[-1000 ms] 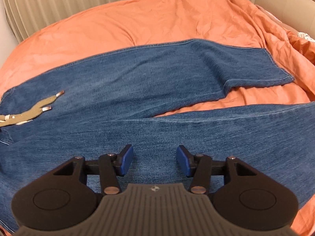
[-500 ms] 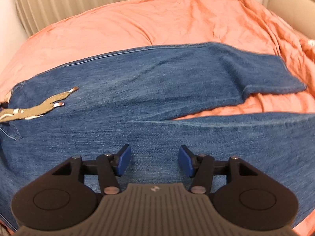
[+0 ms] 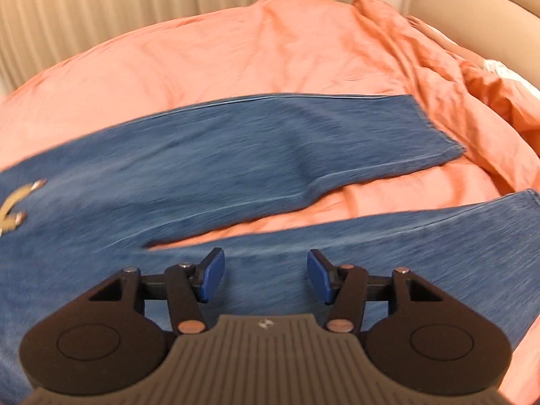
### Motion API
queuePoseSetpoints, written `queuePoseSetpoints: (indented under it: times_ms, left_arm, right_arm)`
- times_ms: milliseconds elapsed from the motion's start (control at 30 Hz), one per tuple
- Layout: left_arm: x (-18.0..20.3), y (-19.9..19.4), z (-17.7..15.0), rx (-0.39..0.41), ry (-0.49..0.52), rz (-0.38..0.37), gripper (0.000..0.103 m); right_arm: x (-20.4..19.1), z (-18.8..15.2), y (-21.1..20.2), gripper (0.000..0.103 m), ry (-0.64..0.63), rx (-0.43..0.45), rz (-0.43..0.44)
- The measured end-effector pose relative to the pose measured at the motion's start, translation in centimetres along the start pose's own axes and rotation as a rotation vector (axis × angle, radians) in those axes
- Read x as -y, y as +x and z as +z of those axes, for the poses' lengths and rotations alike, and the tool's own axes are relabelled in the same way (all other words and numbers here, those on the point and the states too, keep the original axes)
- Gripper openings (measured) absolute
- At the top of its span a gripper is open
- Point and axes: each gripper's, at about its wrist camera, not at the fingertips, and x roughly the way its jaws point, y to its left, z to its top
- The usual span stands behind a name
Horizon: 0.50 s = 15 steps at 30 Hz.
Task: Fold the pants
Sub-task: 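Grasp the jeans waistband by the tan label with the left gripper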
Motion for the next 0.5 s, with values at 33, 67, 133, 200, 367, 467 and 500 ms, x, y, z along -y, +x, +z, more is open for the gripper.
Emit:
queuePoseSetpoints:
  times_ms: [33, 67, 133, 200, 367, 467, 500]
  left_arm:
    - [0.5, 0.8, 0.0, -0.007, 0.004, 0.010, 0.017]
    - [0.6, 1.4, 0.0, -0.013, -0.003, 0.016, 0.017]
    - [0.2, 1.7, -0.1, -0.020, -0.024, 0.014, 0.019]
    - [0.4, 1.7, 0.0, -0.023, -0.002, 0.020, 0.020]
    - [1.5, 1.9, -0.6, -0.046, 0.045, 0.066, 0.020]
    - [2.3, 2.4, -0.9, -0.054, 0.073, 0.096, 0.021]
    - [2.5, 2.5, -0.9, -0.055, 0.075, 0.104, 0.021]
  right_arm:
    - [1.4, 0.5, 0.1, 0.052, 0.017, 0.003, 0.004]
    - [4.2, 1.7, 0.3, 0.053, 0.042, 0.015, 0.005]
    - [5.4, 2.3, 0.7, 0.059, 0.053, 0.017, -0.008]
    - [8.7, 3.4, 1.5, 0.061, 0.092, 0.028, -0.044]
    - [17.7, 6.8, 5.0, 0.058, 0.259, 0.034, -0.106]
    - [22.9, 8.4, 7.7, 0.052, 0.415, 0.016, -0.098]
    - [24.3, 8.8, 8.6, 0.051, 0.468, 0.015, -0.091]
